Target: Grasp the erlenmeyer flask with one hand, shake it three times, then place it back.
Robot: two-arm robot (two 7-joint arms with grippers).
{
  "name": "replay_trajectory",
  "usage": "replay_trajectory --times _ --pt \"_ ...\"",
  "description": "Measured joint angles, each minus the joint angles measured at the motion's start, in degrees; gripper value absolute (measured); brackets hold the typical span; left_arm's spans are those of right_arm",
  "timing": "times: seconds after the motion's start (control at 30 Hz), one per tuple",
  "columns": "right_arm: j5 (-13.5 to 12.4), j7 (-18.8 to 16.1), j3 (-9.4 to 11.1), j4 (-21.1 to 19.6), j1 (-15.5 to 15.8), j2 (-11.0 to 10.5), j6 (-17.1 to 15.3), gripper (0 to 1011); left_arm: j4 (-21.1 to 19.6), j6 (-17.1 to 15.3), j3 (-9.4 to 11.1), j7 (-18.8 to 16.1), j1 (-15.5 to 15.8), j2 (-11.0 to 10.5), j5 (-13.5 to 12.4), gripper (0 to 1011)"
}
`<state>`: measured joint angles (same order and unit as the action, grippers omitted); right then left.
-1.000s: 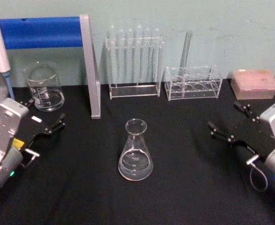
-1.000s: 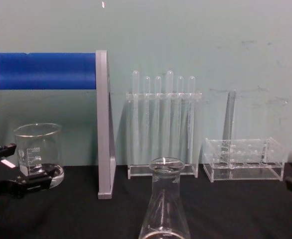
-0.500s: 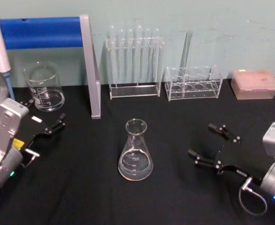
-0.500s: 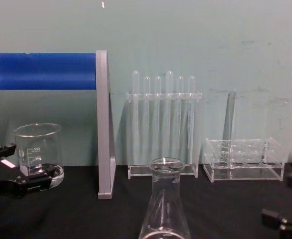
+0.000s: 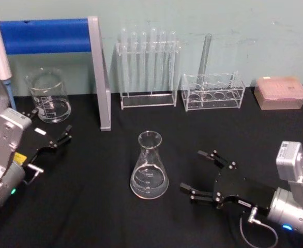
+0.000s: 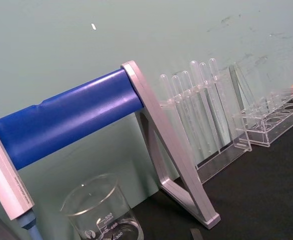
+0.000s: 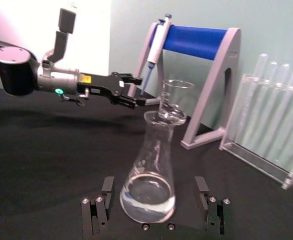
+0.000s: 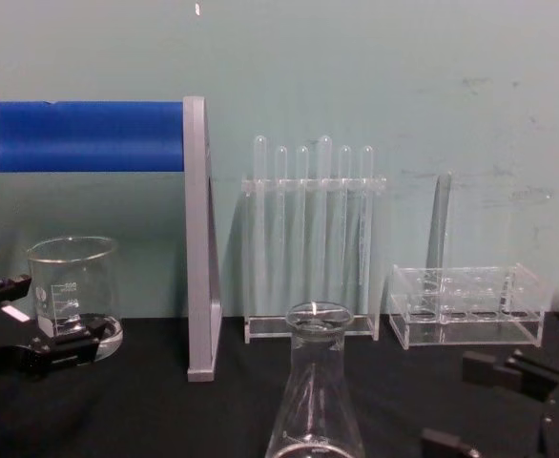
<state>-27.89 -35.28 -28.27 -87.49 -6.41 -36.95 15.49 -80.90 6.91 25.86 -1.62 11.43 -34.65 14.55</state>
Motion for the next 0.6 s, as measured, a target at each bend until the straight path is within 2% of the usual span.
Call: replay_trajectory --times 0.3,0.6 --pt "-0.41 -2.72 -0.92 3.3 -3.27 4.07 -2.08 1000 0.0 0.0 0.0 0.0 0.0 0.0 0.0 1001" --pt "1.58 -3.8 -1.88 7.15 -7.16 8.03 -3.85 1000 0.0 0.0 0.0 0.0 0.0 0.0 0.0 1001"
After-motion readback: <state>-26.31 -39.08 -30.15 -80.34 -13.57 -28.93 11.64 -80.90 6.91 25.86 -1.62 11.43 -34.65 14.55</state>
